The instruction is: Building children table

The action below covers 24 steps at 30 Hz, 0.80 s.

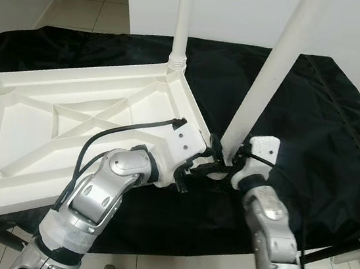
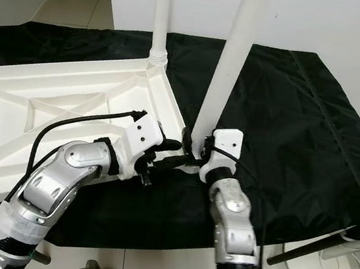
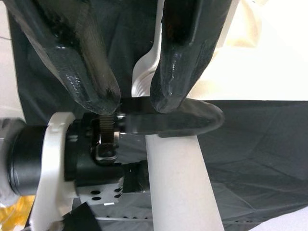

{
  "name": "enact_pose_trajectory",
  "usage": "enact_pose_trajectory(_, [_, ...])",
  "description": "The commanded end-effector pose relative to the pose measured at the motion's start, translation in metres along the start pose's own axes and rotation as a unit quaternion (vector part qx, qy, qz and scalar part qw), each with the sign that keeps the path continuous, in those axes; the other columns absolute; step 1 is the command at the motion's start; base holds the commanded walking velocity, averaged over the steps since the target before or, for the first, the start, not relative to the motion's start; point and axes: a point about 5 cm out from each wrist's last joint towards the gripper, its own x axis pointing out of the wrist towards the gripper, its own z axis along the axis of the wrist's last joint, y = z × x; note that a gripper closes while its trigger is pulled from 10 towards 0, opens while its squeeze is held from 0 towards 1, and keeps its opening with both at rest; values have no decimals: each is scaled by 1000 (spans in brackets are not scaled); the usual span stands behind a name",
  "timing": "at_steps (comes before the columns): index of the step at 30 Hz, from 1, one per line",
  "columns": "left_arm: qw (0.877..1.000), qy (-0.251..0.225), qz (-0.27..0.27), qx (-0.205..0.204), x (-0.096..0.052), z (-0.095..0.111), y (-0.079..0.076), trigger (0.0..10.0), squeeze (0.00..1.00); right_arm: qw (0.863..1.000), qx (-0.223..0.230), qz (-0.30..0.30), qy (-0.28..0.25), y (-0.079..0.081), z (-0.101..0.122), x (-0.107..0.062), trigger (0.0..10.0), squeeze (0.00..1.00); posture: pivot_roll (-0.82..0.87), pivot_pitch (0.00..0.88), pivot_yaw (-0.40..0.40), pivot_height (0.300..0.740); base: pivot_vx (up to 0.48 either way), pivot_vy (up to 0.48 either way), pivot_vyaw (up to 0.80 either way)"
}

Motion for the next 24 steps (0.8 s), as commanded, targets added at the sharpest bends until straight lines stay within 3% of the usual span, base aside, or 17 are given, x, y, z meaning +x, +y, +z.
enact_pose_trajectory(1, [1000, -11, 25, -3, -1, 4, 5, 10000, 0, 1000, -1, 31, 2, 0, 0, -1, 10000, 0, -132, 31, 37, 740, 0, 0, 0])
enact_pose_trajectory(2, [1000, -20, 1, -18, -3, 6, 3, 10000, 0, 998, -10, 66, 8, -3, 0, 0, 10000, 0, -135, 19, 37, 740, 0, 0, 0])
enact_pose_trajectory(4, [1000, -20, 1, -18, -3, 6, 3, 10000, 0, 998, -10, 66, 8, -3, 0, 0, 10000, 0, -135, 19, 37, 740, 0, 0, 0])
enact_pose_trajectory(5, [999, -32, -25, -20, -5, 10, 1, 10000, 0, 989, -17, 147, 30, -6, -4, 0, 10000, 0, -134, 4, 43, 740, 0, 0, 0])
enact_pose_trajectory(9, [998, -37, -54, -22, -8, 13, -1, 10000, 0, 976, -40, 208, 49, -11, -6, 4, 10000, 0, -129, 0, 39, 740, 0, 0, 0])
enact_pose_trajectory(19, [998, -29, -52, -12, -11, 8, 5, 10000, 0, 968, -57, 235, 63, -21, -7, 19, 10000, 0, -123, 0, 31, 740, 0, 0, 0])
enact_pose_trajectory(20, [998, -27, -48, -10, -11, 7, 6, 10000, 0, 968, -57, 235, 65, -21, -8, 20, 9373, 0, -123, 0, 30, 740, 0, 0, 0])
enact_pose_trajectory(21, [998, -27, -48, -10, -11, 7, 6, 10000, 0, 968, -57, 235, 65, -21, -8, 20, 9373, 0, -123, 0, 30, 740, 0, 0, 0])
enact_pose_trajectory(22, [999, -24, -45, -7, -11, 6, 7, 10000, 0, 969, -52, 233, 67, -23, -9, 21, 1765, 0, -124, 0, 28, 740, 0, 0, 0])
enact_pose_trajectory(24, [999, -22, -44, -5, -12, 5, 8, 10000, 0, 969, -49, 232, 68, -24, -9, 22, 1765, 0, -124, 0, 28, 740, 0, 0, 0])
